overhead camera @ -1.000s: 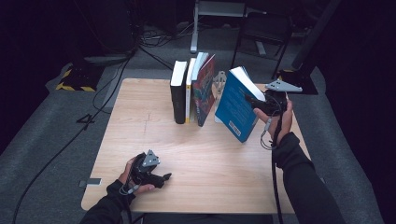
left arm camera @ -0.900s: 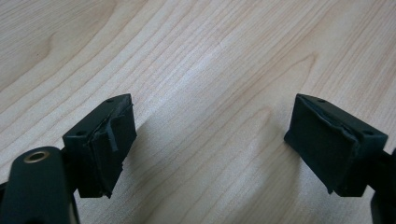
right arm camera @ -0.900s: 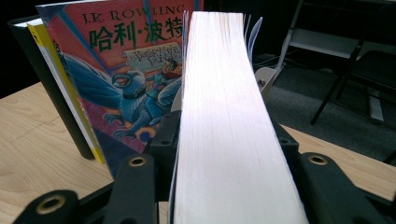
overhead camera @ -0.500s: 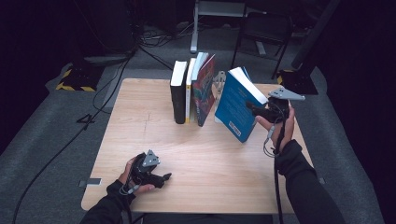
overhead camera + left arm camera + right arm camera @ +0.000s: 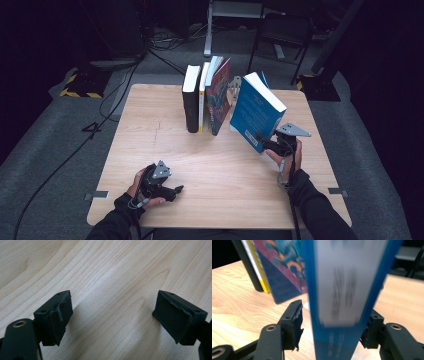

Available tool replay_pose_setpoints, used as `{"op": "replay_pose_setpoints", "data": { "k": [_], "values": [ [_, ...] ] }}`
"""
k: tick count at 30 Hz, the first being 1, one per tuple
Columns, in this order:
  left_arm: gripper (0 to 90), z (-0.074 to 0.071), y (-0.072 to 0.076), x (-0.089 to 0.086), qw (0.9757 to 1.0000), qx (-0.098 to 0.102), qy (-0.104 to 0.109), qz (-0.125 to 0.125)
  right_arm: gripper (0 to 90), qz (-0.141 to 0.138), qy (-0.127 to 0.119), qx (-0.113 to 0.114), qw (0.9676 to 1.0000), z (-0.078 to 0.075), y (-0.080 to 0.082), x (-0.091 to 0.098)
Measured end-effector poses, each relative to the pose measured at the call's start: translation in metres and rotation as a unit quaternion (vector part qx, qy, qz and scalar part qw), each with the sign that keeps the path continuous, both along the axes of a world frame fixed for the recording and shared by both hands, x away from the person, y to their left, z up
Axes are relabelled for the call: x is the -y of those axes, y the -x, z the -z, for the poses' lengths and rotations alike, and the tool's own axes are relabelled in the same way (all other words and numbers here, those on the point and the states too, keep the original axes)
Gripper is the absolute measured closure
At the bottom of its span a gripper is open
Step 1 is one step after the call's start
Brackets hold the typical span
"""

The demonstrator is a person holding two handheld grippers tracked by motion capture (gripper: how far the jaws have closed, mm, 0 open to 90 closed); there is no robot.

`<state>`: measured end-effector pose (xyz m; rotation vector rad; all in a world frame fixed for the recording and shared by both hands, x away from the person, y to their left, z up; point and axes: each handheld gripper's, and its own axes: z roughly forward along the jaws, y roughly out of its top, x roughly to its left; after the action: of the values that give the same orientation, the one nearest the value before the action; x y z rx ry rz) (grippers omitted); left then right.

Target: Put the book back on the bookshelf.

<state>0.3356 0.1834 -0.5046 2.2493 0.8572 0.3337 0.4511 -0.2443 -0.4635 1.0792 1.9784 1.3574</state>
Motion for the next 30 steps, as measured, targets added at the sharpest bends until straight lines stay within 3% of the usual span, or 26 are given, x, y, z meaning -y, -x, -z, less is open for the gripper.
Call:
{"op": "replay_pose_setpoints", "data": {
  "k": [2, 4, 6, 10, 15, 18, 21, 30],
  "values": [
    [15.5, 0.000, 0.000, 0.000, 1.0000, -0.001, 0.000, 0.000, 45.0, 0.005, -0.013, -0.007, 0.9999, 0.014, -0.002, 0.000],
    [15.5, 0.000, 0.000, 0.000, 1.0000, 0.000, 0.000, 0.000, 46.7, 0.014, -0.004, -0.020, 0.9997, 0.025, -0.005, -0.002],
    [15.6, 0.000, 0.000, 0.000, 1.0000, 0.000, 0.000, 0.000, 51.9, 0.024, 0.002, -0.018, 0.9995, 0.035, -0.006, -0.004],
    [15.5, 0.000, 0.000, 0.000, 1.0000, 0.000, 0.000, 0.000, 57.4, 0.033, 0.026, -0.004, 0.9991, 0.034, -0.004, -0.011],
    [15.6, 0.000, 0.000, 0.000, 1.0000, -0.001, 0.003, 0.000, 59.7, 0.062, 0.043, -0.013, 0.9971, 0.030, 0.003, -0.023],
    [15.5, 0.000, 0.000, 0.000, 1.0000, -0.001, 0.003, -0.001, 60.3, 0.100, 0.035, -0.020, 0.9942, 0.030, 0.009, -0.038],
    [15.6, 0.000, 0.000, 0.000, 1.0000, -0.001, 0.003, -0.001, 60.4, 0.119, 0.034, -0.018, 0.9921, 0.030, 0.011, -0.048],
    [15.5, 0.000, -0.001, 0.001, 1.0000, -0.002, 0.003, 0.003, 60.4, 0.147, 0.029, -0.016, 0.9886, 0.029, 0.001, -0.064]
  ]
}}
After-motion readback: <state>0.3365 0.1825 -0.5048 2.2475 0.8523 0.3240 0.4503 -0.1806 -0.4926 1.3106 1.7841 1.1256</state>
